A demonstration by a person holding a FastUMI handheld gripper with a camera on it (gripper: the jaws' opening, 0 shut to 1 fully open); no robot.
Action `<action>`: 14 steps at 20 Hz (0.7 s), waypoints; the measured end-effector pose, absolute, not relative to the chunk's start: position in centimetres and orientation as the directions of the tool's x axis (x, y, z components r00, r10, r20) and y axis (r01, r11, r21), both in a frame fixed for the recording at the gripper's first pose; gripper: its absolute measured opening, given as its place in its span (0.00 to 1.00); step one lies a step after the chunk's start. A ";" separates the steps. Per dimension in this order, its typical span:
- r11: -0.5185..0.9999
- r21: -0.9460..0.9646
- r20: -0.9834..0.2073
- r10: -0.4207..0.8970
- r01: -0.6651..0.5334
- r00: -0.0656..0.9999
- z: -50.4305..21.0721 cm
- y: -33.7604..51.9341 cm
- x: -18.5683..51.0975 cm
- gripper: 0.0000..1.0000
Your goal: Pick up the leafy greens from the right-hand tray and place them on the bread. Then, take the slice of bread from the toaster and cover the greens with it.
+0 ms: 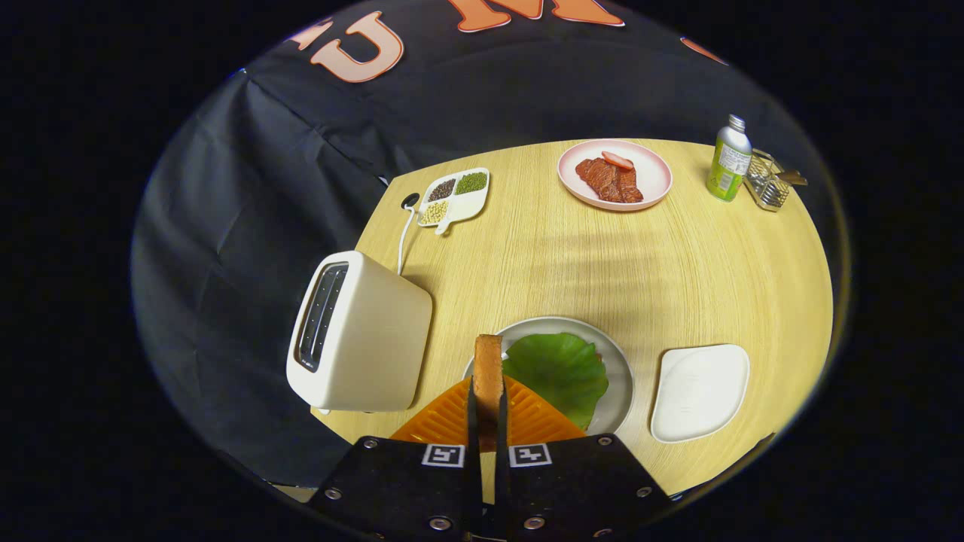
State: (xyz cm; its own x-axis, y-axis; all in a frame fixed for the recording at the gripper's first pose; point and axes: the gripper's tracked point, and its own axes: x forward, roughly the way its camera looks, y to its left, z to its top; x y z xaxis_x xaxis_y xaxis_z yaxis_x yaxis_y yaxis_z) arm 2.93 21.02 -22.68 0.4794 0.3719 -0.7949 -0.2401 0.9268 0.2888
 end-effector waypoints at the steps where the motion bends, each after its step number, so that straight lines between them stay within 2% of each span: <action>1: 0.922 0.303 -0.797 0.384 -0.241 0.467 -23.2 21.0 2.7 0.07; 9: 0.929 0.312 -0.815 0.369 -0.200 0.446 -25.5 17.7 3.2 0.09; 13: 0.940 0.276 -0.826 0.338 -0.198 0.452 -26.4 16.4 3.6 0.20; 14: 0.943 0.268 -0.829 0.330 -0.196 0.452 -26.5 16.2 3.7 0.27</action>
